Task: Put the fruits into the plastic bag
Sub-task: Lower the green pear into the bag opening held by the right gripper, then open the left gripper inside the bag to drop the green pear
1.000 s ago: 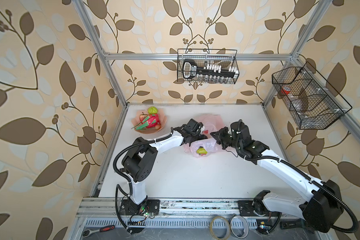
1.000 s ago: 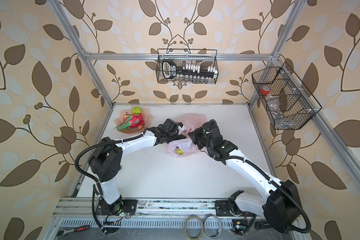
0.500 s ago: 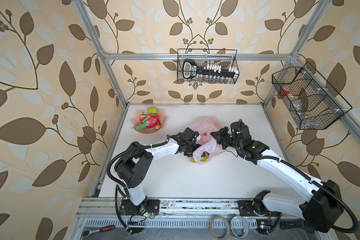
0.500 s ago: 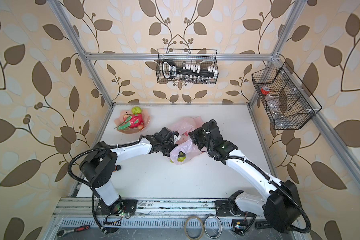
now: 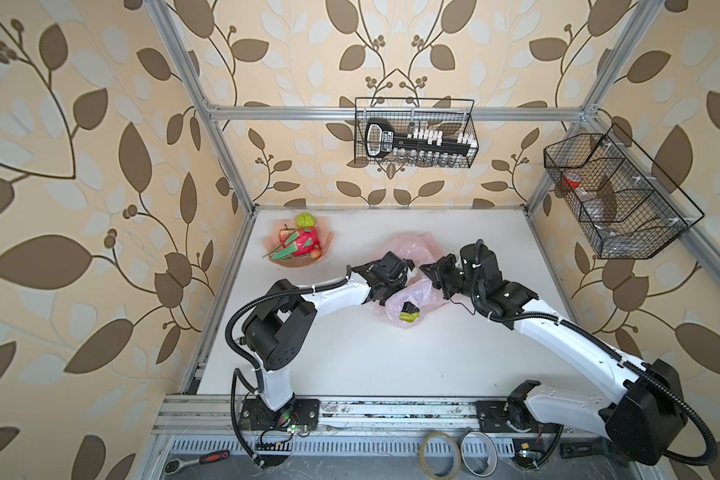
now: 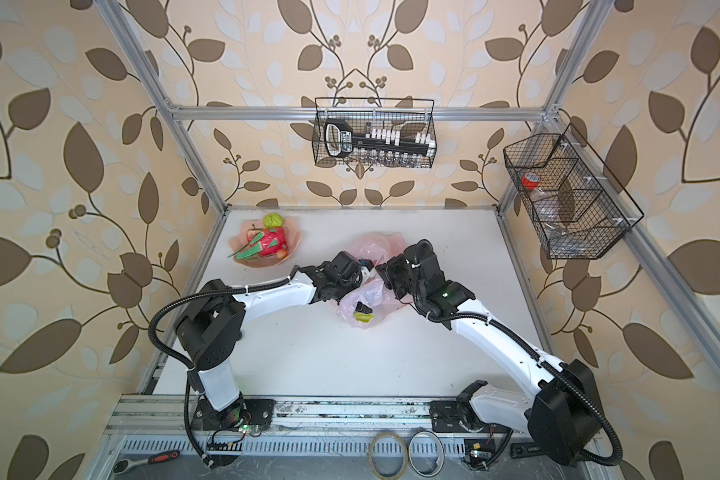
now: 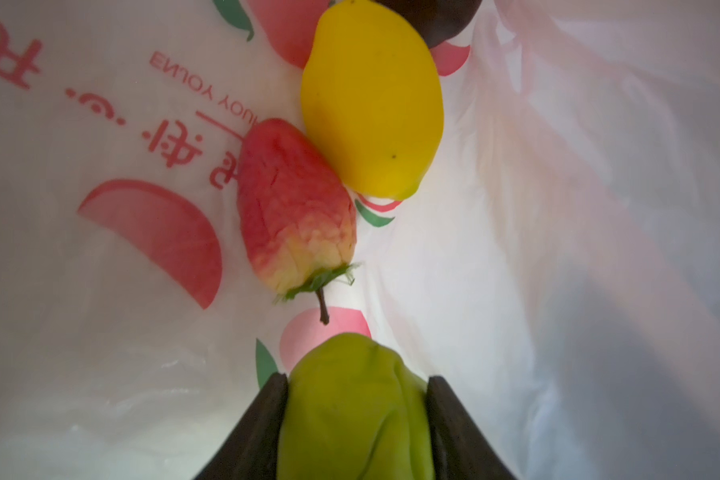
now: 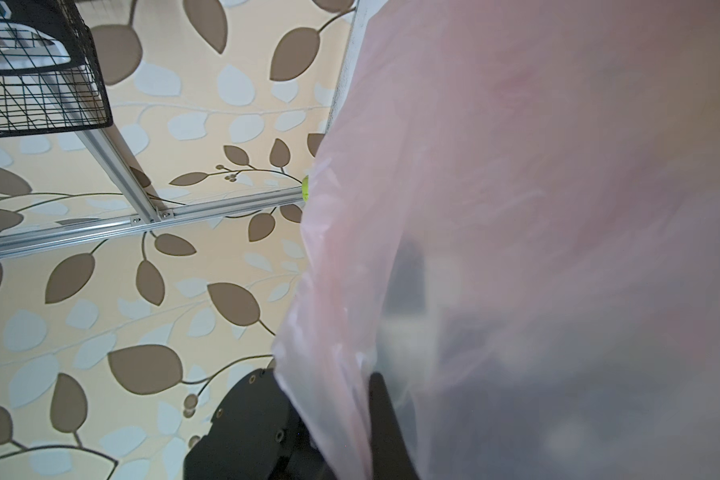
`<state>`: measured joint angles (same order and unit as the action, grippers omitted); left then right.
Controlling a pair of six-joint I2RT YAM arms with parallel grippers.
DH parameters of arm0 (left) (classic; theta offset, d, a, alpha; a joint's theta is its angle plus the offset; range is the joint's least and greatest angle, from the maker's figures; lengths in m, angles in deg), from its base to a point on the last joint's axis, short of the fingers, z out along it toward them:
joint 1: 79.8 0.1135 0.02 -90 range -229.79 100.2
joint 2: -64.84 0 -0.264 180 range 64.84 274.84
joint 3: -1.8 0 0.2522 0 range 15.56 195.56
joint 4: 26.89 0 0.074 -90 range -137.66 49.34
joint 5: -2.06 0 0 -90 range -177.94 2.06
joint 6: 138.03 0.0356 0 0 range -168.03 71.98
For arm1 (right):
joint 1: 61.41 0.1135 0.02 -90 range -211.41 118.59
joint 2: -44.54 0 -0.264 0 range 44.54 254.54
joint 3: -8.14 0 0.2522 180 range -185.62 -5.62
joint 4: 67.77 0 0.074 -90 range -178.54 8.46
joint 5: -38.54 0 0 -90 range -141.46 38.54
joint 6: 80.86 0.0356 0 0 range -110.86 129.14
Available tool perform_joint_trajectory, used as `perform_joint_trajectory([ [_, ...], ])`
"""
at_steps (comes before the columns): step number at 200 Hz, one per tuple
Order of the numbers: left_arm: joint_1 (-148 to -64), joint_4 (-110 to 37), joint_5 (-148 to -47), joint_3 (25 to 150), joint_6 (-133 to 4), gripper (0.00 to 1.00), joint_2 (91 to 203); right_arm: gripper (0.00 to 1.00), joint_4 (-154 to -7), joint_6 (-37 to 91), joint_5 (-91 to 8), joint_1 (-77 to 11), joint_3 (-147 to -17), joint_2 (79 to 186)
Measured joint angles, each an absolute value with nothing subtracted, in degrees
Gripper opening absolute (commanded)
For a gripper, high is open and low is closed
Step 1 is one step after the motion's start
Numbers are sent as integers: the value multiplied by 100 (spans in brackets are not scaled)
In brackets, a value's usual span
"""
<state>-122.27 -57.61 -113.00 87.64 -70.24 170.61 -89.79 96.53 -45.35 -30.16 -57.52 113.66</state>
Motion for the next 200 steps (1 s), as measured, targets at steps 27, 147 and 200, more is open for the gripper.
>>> perform_joint_trajectory([
  [27,-12197,-6034,-11212,9496,-6895,35,17603,0,-8981,9653,-4555,-2990,-5752,11366],
  [147,-11806,-6069,-11256,10945,-7308,37,18740,0,-8994,9747,-4699,-2929,-5590,11104],
  [200,-11849,-5651,-11695,10855,-7761,63,18786,0,-8990,9758,-4695,-2964,-5586,11104],
])
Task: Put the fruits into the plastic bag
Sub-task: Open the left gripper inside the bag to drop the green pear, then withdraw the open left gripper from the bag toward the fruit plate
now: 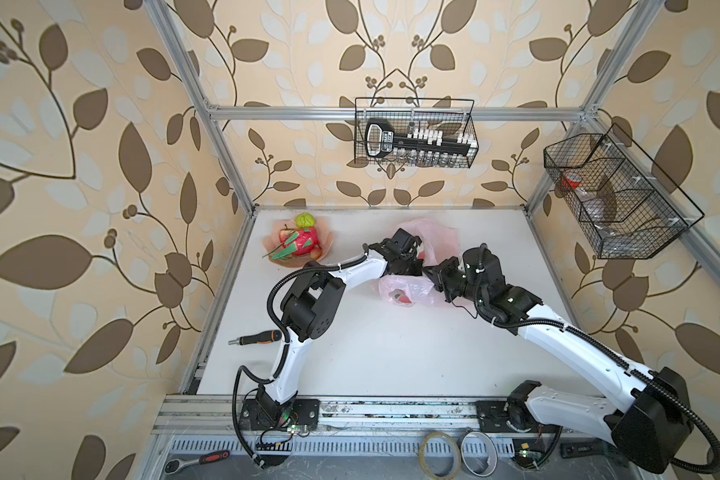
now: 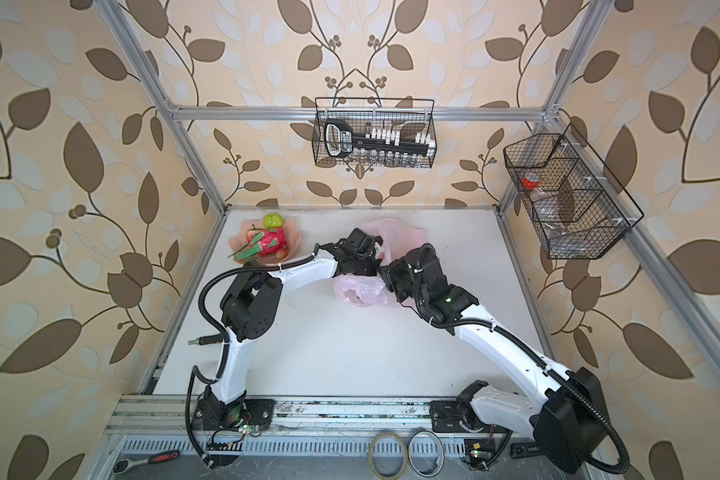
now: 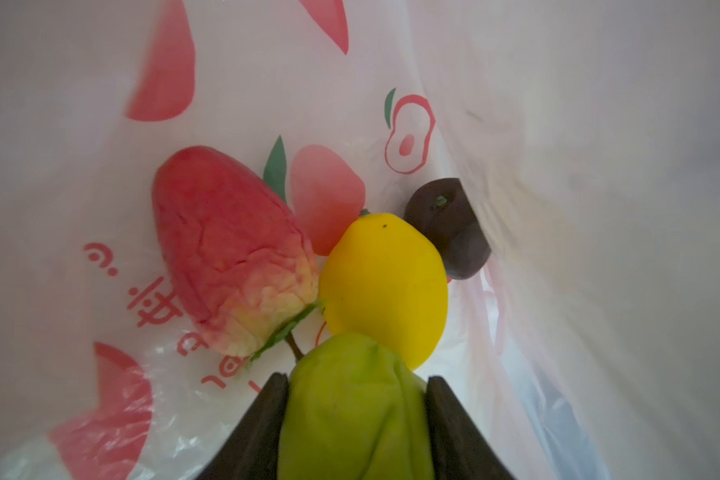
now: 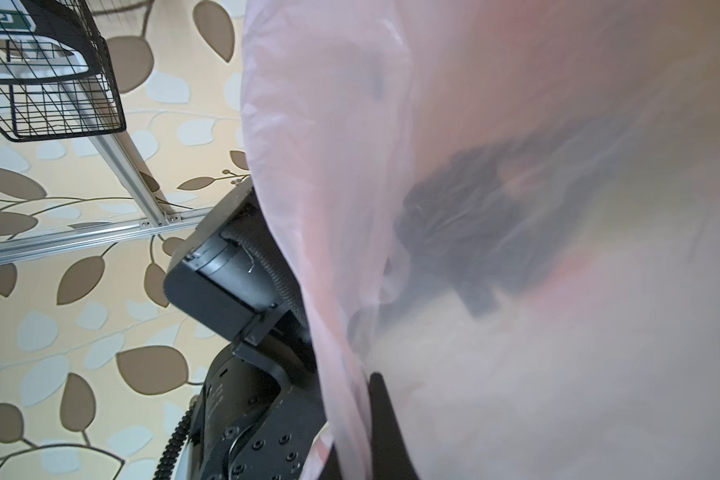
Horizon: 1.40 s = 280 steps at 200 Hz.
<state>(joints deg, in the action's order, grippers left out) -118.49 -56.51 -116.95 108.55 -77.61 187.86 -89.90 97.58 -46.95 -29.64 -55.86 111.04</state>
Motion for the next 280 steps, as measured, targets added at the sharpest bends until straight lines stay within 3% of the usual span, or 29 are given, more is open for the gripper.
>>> perform_joint_trajectory([
  [22,-11849,-5557,-11857,10643,-7944,80,18786,0,-8990,9760,-4697,-2975,-5586,11104],
  [60,-11832,-5568,-11956,10514,-8065,89,18749,0,-8987,9760,-4697,-2981,-5586,11104],
  [170,-11419,-6204,-11888,10379,-7770,92,17752,0,-8981,9765,-4701,-2981,-5584,11104],
  [280,-10982,-7658,-11752,9933,-6248,92,16322,0,-8896,9765,-4699,-3027,-5586,11204],
])
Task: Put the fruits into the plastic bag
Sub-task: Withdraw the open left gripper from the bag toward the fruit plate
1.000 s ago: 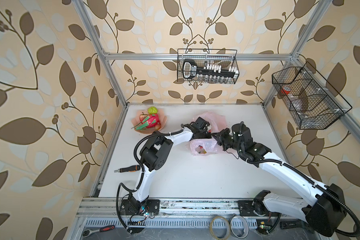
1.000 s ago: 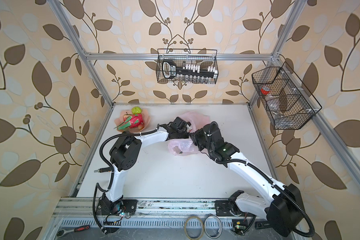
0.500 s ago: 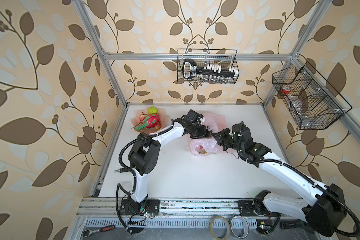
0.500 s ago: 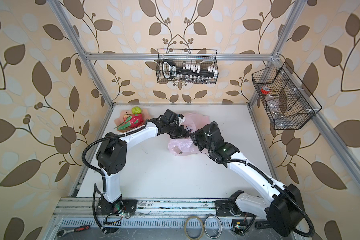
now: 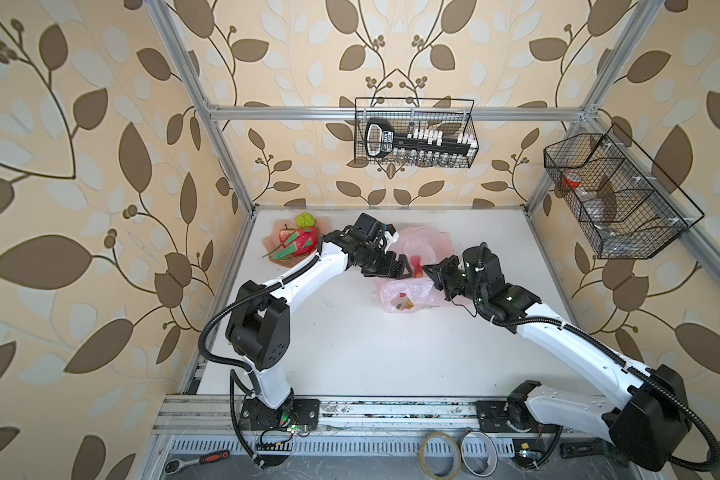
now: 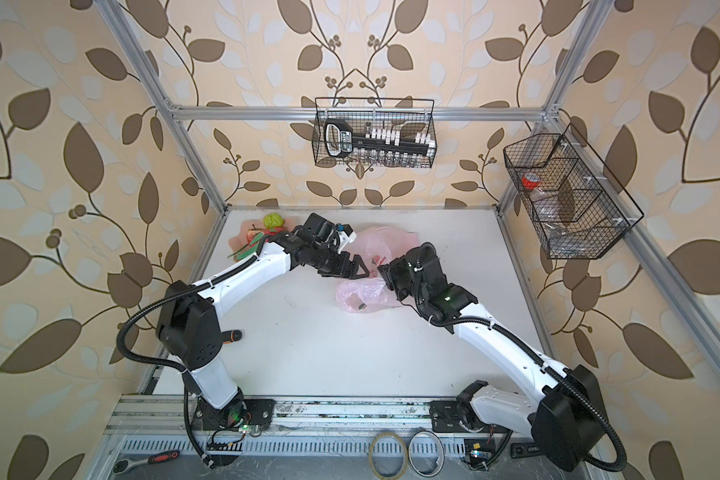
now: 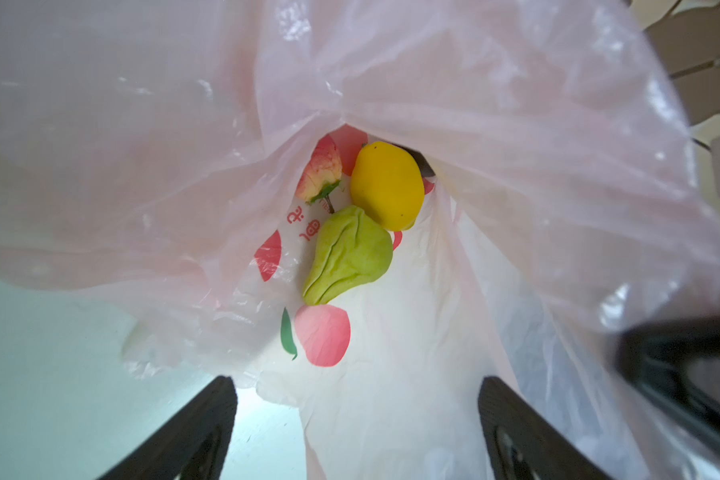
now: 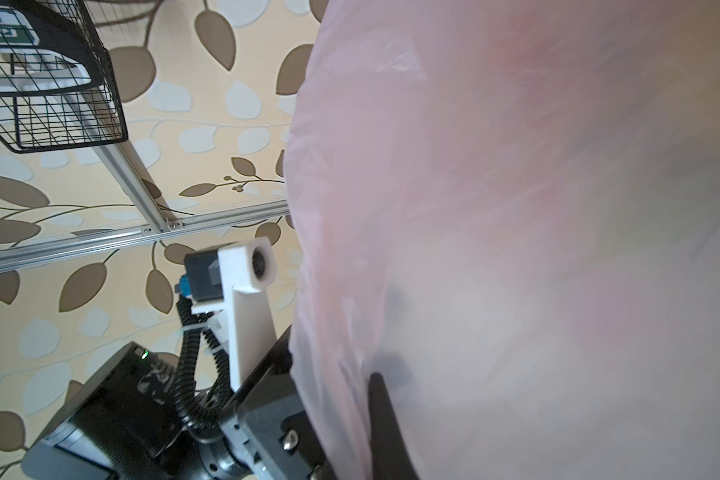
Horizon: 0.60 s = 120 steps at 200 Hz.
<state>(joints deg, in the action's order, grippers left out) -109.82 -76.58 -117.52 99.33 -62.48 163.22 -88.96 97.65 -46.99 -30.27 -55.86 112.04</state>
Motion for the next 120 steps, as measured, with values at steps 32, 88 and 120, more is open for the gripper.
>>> perform_joint_trajectory([
  [32,-10667,-7798,-11752,9489,-6021,93,15802,0,-8893,9763,-4699,-3036,-5586,11246],
  [88,-9924,-7981,-11571,9205,-6001,97,14954,0,-8885,9763,-4699,-3047,-5588,11257],
  [120,-9522,-8034,-11151,9199,-5999,99,14504,0,-8858,9763,-4701,-3047,-5588,11272],
])
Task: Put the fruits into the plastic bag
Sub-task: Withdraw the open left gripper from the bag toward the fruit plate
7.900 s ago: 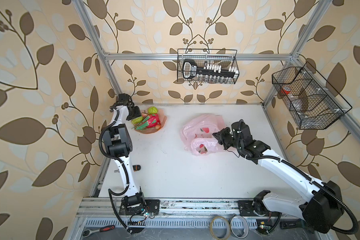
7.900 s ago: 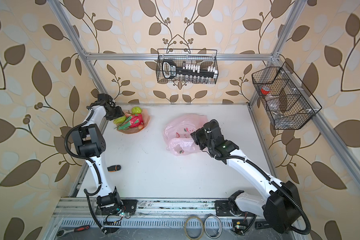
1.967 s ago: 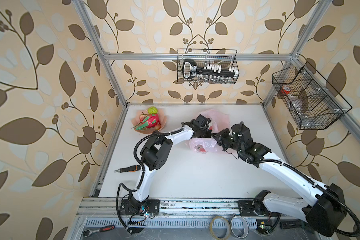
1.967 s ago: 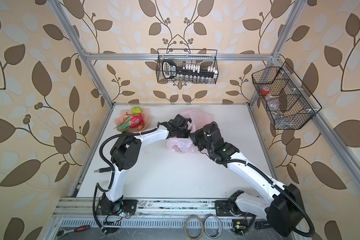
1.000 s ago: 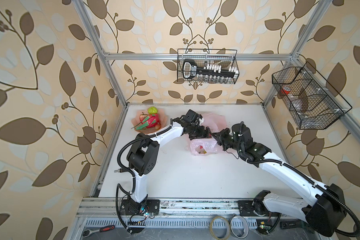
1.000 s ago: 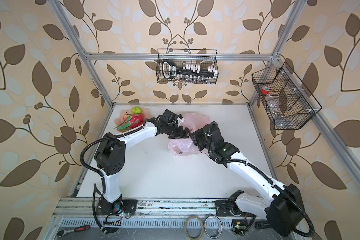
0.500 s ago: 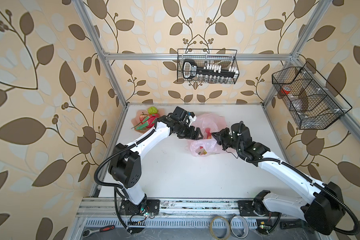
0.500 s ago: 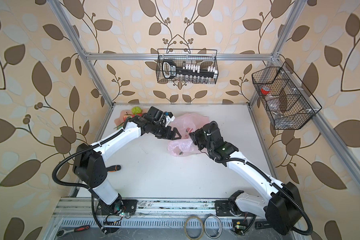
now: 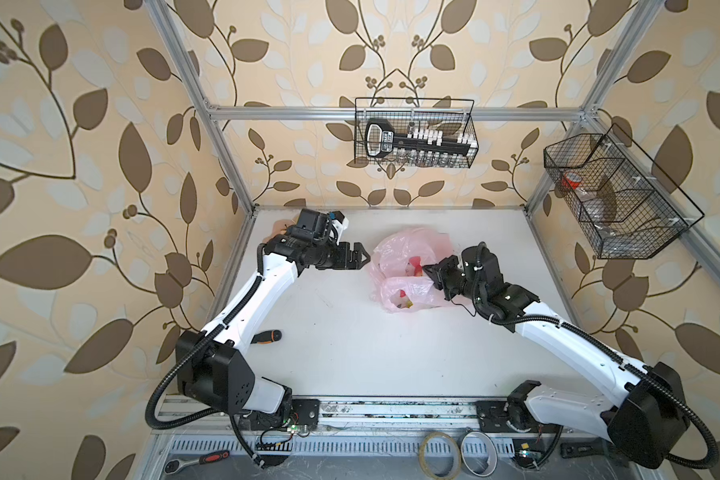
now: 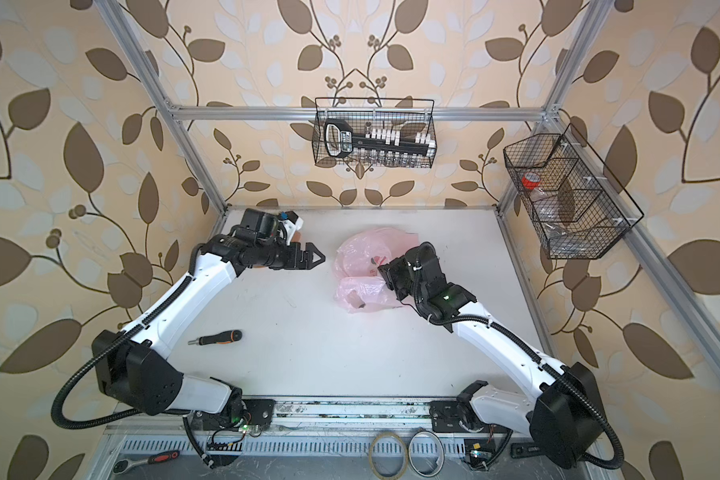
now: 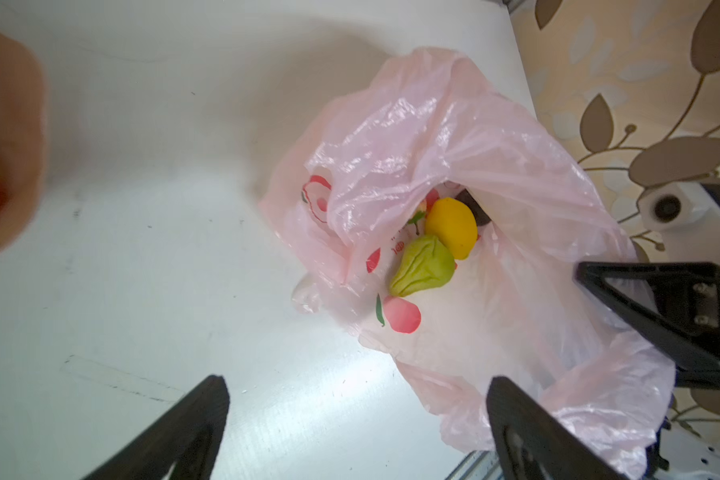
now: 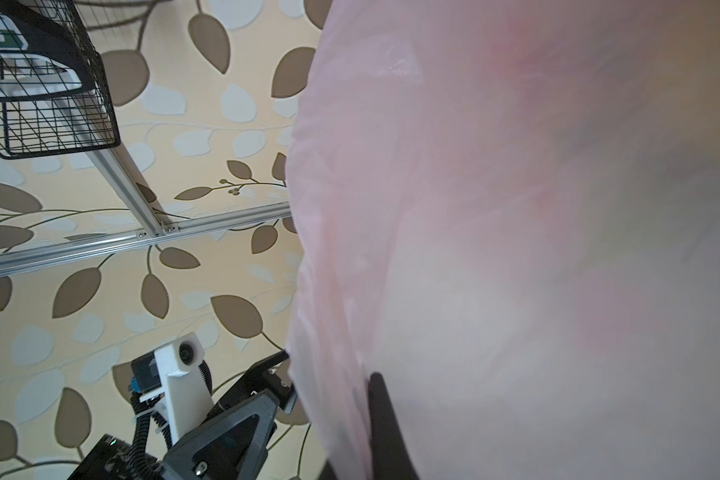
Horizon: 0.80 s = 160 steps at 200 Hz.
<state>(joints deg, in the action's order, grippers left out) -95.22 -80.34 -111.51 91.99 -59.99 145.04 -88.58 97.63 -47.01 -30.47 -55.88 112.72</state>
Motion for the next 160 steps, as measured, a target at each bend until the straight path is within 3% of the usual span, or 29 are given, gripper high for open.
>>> perform_joint_trajectory([
  [74,-8791,-8438,-10312,9629,-5719,99,14421,0,-8771,9763,-4701,-3058,-5599,11287],
  [160,-8569,-8512,-9914,10084,-5518,99,14620,0,-8773,9756,-4692,-3198,-5599,11287],
])
